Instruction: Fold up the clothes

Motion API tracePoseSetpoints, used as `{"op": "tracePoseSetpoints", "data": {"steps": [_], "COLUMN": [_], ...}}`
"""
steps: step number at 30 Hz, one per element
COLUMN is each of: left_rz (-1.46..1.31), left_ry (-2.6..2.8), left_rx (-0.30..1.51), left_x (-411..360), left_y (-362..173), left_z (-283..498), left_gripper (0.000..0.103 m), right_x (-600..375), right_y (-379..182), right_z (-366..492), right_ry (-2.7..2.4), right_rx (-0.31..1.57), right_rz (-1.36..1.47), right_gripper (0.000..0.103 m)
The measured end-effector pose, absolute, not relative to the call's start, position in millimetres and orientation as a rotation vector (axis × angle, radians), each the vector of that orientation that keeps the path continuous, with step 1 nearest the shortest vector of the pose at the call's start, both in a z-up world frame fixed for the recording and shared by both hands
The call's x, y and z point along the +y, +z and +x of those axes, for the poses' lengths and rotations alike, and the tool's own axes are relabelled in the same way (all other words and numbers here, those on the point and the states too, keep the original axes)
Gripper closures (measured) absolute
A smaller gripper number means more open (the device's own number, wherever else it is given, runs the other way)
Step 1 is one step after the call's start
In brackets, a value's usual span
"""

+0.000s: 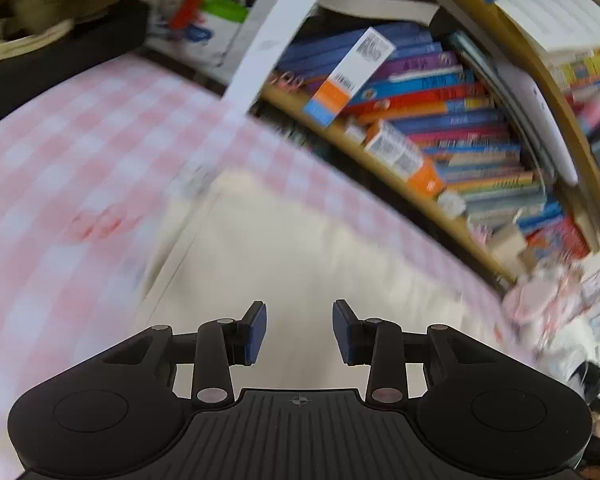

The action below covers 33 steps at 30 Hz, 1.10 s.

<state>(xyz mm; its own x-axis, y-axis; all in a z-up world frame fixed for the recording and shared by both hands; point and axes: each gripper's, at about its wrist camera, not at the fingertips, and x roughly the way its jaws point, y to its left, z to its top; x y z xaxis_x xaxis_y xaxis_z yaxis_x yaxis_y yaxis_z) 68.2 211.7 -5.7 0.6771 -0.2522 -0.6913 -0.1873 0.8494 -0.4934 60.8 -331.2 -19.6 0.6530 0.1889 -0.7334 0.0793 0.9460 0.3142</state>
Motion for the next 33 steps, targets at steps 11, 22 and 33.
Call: {"op": "tracePoseSetpoints", "data": {"steps": [11,22,33], "left_rz": [-0.643,-0.727,-1.039], "left_ry": [0.072,0.204,0.356], "left_rx": [0.893,0.819,0.699], "left_x": [188,200,238], "left_y": [-22,-21,-41], "left_z": [-13,-55,-95], "left_gripper": [0.067,0.067,0.039], "right_x": [-307,-321,-331], "right_y": [-20,-5,-31], "right_z": [-41,-58,-58], "right_ry": [0.319,0.316,0.259], "right_rx": [0.921,0.871,0.925], "right_rz": [0.348,0.424,0.386], "right_gripper": [0.068,0.101,0.091]}}
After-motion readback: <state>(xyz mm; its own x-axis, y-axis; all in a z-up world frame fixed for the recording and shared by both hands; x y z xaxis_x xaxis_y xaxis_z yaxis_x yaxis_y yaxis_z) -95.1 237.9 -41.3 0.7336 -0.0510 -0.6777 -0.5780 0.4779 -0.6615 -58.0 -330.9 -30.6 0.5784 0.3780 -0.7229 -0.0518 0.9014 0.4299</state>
